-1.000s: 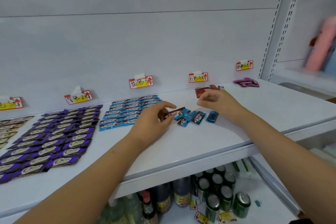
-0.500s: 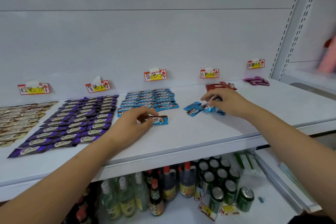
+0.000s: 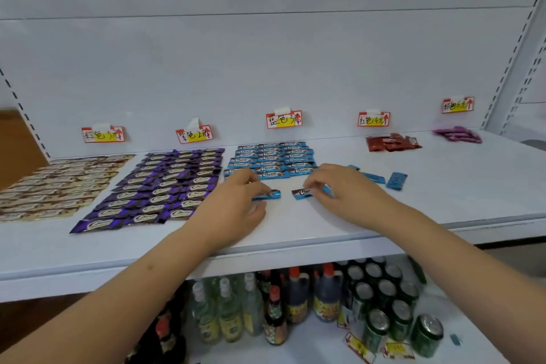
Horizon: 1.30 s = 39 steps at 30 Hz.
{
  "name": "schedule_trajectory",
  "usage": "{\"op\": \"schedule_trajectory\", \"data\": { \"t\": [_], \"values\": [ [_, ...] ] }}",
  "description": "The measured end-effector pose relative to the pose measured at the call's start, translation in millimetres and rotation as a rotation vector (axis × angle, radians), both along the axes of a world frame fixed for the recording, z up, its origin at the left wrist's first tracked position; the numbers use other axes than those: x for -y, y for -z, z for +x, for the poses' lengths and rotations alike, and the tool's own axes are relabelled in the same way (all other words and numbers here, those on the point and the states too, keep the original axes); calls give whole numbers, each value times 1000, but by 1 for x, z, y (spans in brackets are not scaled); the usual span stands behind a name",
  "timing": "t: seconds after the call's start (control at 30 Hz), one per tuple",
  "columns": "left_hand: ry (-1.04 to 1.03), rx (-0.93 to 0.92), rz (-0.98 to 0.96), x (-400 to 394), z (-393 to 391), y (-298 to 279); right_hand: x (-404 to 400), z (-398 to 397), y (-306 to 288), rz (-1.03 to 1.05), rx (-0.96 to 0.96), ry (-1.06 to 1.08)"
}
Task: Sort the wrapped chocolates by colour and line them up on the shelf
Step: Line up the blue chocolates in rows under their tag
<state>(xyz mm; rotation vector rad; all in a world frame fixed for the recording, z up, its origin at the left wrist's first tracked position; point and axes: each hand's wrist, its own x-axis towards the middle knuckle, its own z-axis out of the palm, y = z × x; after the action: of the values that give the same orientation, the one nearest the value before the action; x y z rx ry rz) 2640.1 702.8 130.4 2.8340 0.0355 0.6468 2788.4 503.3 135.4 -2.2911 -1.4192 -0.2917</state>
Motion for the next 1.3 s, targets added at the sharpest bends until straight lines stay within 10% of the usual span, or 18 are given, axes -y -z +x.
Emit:
{"op": "schedule_trajectory", "data": {
  "t": [1.3],
  "values": [
    [-245,-193,158,-20,2,11,-32,-21,5,-292,-108,-7]
  ]
}}
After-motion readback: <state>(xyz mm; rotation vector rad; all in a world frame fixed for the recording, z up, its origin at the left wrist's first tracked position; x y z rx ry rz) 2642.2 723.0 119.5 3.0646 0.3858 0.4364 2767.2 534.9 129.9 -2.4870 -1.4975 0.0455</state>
